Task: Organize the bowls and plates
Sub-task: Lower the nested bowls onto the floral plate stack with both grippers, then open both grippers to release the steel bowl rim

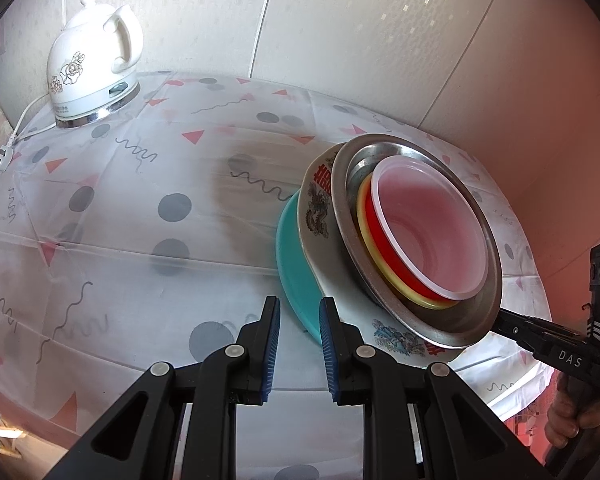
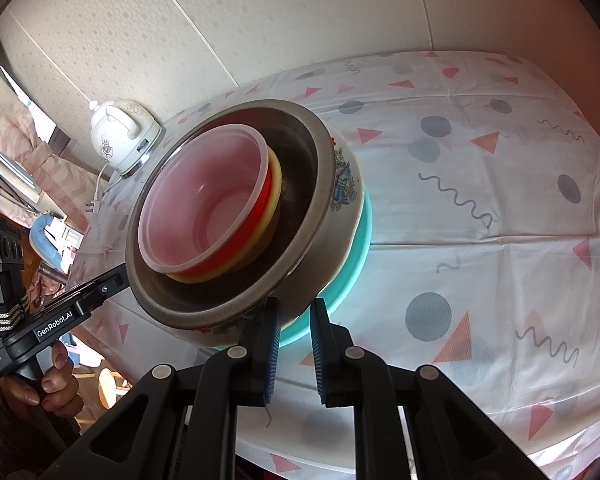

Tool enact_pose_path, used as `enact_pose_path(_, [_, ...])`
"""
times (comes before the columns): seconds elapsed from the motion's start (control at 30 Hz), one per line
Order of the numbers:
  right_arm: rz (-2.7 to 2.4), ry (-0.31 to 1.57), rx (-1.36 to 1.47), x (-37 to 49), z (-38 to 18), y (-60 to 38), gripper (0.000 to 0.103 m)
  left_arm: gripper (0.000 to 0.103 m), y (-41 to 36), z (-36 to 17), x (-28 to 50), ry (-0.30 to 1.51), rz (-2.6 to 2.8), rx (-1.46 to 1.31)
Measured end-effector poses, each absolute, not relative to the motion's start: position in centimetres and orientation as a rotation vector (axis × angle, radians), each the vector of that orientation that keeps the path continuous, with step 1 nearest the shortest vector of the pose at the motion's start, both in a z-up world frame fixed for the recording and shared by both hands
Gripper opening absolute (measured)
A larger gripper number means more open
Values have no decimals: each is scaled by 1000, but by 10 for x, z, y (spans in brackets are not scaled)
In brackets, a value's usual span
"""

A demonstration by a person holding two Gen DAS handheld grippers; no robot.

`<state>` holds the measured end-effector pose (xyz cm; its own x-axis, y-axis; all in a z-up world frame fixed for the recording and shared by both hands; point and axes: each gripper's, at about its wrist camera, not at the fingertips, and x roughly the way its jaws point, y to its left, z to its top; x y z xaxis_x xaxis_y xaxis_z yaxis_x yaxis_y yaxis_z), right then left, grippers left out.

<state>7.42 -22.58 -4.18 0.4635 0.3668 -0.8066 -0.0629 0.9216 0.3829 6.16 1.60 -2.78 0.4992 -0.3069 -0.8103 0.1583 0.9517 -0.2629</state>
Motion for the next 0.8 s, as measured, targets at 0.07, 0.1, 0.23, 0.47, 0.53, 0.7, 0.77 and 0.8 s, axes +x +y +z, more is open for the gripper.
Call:
enact_pose_path(0.07, [272, 1064, 323, 74, -42, -226, 15, 21, 17, -25, 60, 1001, -277, -161])
enact_pose_path(0.1, [273, 1064, 323, 73, -42, -226, 15, 21, 18, -23, 59, 994, -274, -161])
enact_pose_path(0.23, [264, 1063, 304, 70, -40, -226, 15, 21, 22, -17, 56, 976, -250, -155])
enact_pose_path(0.47, [195, 1036, 270, 60, -30, -231, 18, 24, 22, -1, 45, 919, -186, -109])
enact_pose_path(0.53, [166, 1024, 259, 56, -26, -233, 18, 26, 21, 4, 42, 893, -158, -88])
enact_pose_path(0.7, [51, 978, 244, 49, -13, -237, 24, 27, 20, 18, 36, 844, -102, -79])
enact_pose_path(0.77, [-15, 936, 231, 47, -4, -236, 31, 28, 17, 25, 35, 811, -77, -69])
enact_pose_path(0.8, [-36, 914, 235, 46, 0, -235, 33, 32, 15, 28, 35, 797, -71, -69])
